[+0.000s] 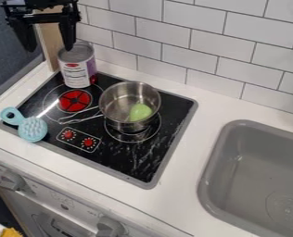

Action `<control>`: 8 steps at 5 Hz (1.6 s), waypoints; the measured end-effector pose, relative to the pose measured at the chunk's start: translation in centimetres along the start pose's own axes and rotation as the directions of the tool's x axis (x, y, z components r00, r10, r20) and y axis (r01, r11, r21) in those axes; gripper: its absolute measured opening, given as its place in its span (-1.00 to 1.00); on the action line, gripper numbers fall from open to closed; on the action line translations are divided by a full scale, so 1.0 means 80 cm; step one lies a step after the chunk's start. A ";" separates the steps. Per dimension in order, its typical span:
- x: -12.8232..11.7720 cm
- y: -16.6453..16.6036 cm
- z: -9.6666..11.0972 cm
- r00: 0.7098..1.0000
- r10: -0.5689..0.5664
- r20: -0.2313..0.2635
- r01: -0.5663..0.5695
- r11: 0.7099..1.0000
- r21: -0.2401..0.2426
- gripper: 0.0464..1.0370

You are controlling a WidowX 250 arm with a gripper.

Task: Moved the blue brush to the bottom right of the stove

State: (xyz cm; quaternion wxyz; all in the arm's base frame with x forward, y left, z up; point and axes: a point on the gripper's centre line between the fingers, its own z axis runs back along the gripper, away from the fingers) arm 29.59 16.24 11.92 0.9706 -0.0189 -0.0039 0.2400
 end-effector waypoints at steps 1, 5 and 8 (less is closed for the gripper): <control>-0.002 0.000 -0.015 0.999 0.008 -0.035 -0.008 1.000 -0.002 0.92; -0.048 0.079 -0.103 0.897 0.439 -0.048 -0.432 0.895 0.112 0.92; -0.069 0.082 -0.139 0.825 0.561 -0.067 -0.547 0.823 0.154 0.88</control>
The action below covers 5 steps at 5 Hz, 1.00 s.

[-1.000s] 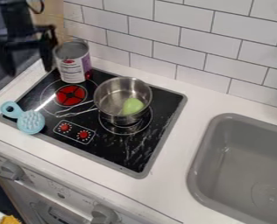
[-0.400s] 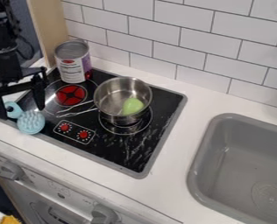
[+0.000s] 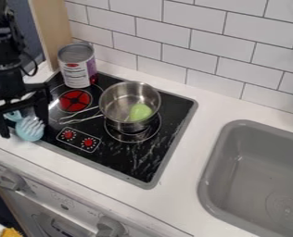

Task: Moved the blue brush to the bottom right of the stove

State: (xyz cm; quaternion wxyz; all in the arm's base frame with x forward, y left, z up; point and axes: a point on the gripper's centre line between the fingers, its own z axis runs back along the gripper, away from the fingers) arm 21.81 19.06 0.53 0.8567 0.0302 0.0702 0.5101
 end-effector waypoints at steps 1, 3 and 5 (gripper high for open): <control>0.003 -0.003 -0.003 1.000 0.016 0.022 -0.016 1.000 -0.002 0.68; 0.005 -0.003 -0.002 0.999 0.013 0.035 -0.013 1.000 -0.001 0.40; 0.000 0.008 0.044 0.993 -0.031 0.115 0.032 0.999 -0.011 0.40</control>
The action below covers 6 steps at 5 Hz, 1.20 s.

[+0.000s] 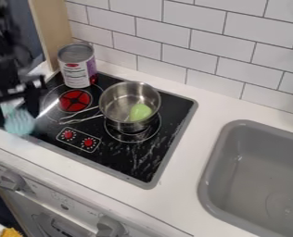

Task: Moved the blue brush to the bottom right of the stove

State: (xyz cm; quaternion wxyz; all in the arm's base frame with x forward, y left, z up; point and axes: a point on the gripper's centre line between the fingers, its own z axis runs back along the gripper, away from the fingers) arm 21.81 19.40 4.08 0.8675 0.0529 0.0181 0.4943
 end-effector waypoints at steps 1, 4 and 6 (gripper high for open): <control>-0.015 0.004 0.054 0.994 -0.092 0.064 0.095 0.995 -0.039 0.40; -0.154 -0.062 0.103 0.753 -0.649 0.108 0.657 0.750 -0.077 0.40; -0.222 -0.102 0.061 0.582 -0.807 0.099 0.811 0.585 0.009 0.40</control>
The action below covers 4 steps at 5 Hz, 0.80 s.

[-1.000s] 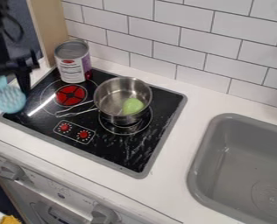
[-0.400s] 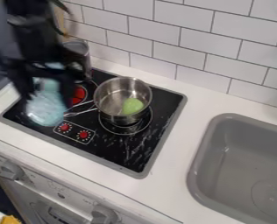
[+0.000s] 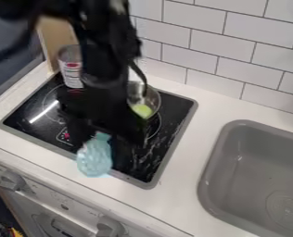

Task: Moved the blue brush to the bottom right of the stove

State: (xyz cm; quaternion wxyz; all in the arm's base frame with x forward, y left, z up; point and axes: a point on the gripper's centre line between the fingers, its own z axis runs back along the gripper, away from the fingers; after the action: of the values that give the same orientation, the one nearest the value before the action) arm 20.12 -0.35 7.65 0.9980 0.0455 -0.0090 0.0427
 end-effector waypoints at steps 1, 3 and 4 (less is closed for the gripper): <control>0.004 -0.018 -0.025 0.998 -0.055 -0.033 0.055 0.998 0.018 0.40; 0.017 -0.027 -0.060 0.994 -0.079 -0.070 0.080 0.997 0.021 0.40; 0.028 -0.032 -0.071 0.992 -0.091 -0.092 0.093 0.995 0.020 0.40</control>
State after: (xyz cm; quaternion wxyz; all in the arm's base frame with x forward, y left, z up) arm 22.61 -2.18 1.85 0.9977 0.0560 0.0390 -0.0014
